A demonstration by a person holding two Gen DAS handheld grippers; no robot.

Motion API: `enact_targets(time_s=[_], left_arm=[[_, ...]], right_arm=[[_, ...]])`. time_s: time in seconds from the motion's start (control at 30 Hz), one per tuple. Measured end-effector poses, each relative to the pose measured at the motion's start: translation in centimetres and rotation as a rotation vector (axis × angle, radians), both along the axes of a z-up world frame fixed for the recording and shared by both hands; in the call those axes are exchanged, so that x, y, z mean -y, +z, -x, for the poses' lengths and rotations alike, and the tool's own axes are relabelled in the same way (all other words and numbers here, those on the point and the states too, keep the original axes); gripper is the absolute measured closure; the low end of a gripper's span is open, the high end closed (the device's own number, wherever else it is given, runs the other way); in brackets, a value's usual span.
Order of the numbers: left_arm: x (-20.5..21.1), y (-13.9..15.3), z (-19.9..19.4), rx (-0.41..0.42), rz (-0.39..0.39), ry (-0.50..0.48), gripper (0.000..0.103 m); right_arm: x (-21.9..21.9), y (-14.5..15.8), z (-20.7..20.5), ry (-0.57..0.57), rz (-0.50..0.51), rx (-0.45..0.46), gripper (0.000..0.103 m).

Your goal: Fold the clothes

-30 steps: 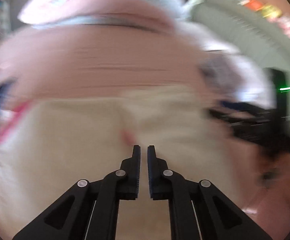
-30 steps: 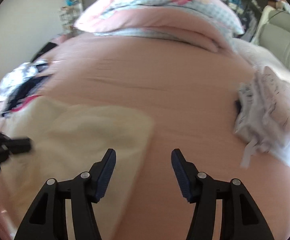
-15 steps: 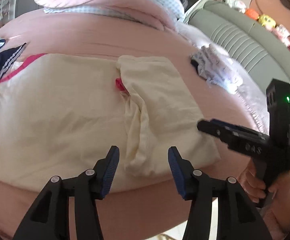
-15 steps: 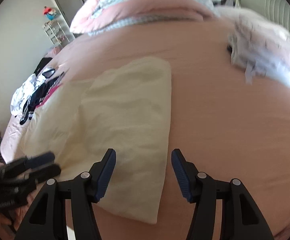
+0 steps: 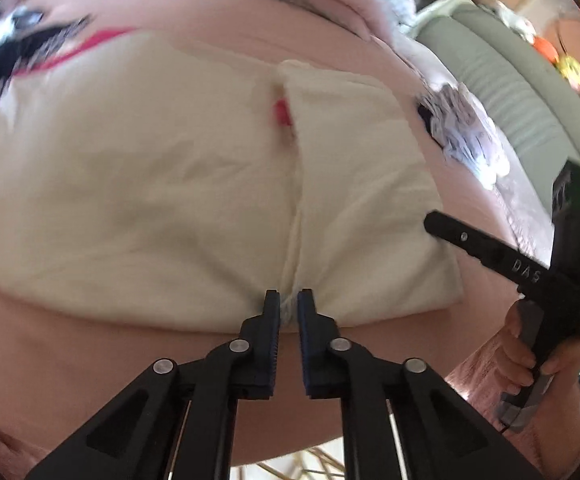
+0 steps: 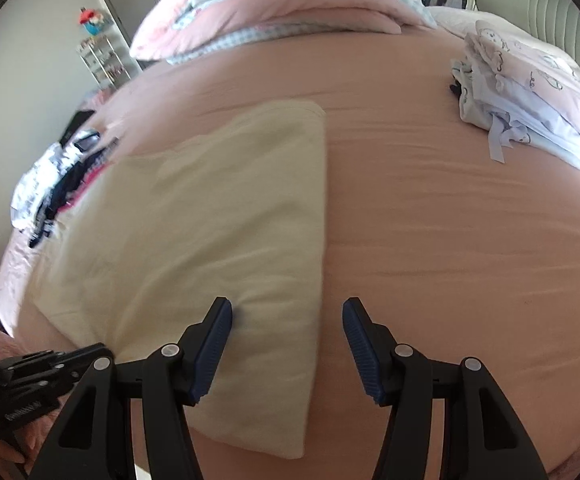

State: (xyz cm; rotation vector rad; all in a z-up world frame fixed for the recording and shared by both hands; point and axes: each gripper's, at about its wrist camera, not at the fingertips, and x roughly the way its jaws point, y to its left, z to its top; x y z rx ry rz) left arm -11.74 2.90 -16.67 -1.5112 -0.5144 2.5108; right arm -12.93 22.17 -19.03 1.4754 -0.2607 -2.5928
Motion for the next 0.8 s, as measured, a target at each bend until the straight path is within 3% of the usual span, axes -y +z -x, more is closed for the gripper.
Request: enact_targets(time_s=[0.13, 0.2, 0.27, 0.37, 0.4, 0.5, 0.57, 0.6, 0.63, 0.73, 0.8], left_arm=[[-0.4, 2.9, 0.4, -0.083, 0.074, 0.013, 0.093], [-2.1, 4.1, 1.1, -0.176, 0.097, -0.042, 0.092], [-4.4, 3.8, 2.3, -0.214, 0.085, -0.137, 0.090], [-6.2, 1.2, 3.6, -0.136, 0.149, -0.209, 0.090], [-6.2, -0.4, 3.9, -0.057, 0.211, -0.207, 0.091], [-4.3, -0.4, 2.5, -0.055, 0.174, -0.180, 0.091], [-3.1, 0.4, 1.8, -0.028, 0.262, -0.140, 0.084], [-2.9, 0.9, 1.8, -0.056, 0.262, -0.133, 0.065], [-2.9, 1.4, 1.7, -0.088, 0.252, -0.130, 0.060], [-3.3, 2.5, 1.7, -0.178, 0.213, -0.144, 0.058], [-4.8, 2.1, 1.8, -0.199, 0.210, -0.195, 0.057]], right_arm=[[-0.3, 0.5, -0.2, -0.003, -0.009, -0.022, 0.046], [-0.4, 1.2, -0.6, 0.012, -0.012, -0.041, 0.046], [-0.1, 1.4, -0.9, 0.042, -0.011, -0.042, 0.046], [0.3, 0.3, -1.5, 0.076, -0.050, 0.012, 0.046], [0.2, -0.2, -1.8, 0.080, -0.076, 0.032, 0.046], [-1.4, -0.7, -2.7, 0.077, -0.063, 0.078, 0.044], [-2.2, -0.2, -3.3, 0.049, -0.060, 0.069, 0.044], [-2.6, 0.1, -3.6, 0.035, -0.058, 0.065, 0.044], [-2.9, 0.4, -3.9, 0.024, -0.059, 0.056, 0.044], [-1.0, 1.8, -3.3, 0.055, -0.116, -0.060, 0.044], [1.2, 1.5, -2.8, 0.134, -0.144, -0.071, 0.044]])
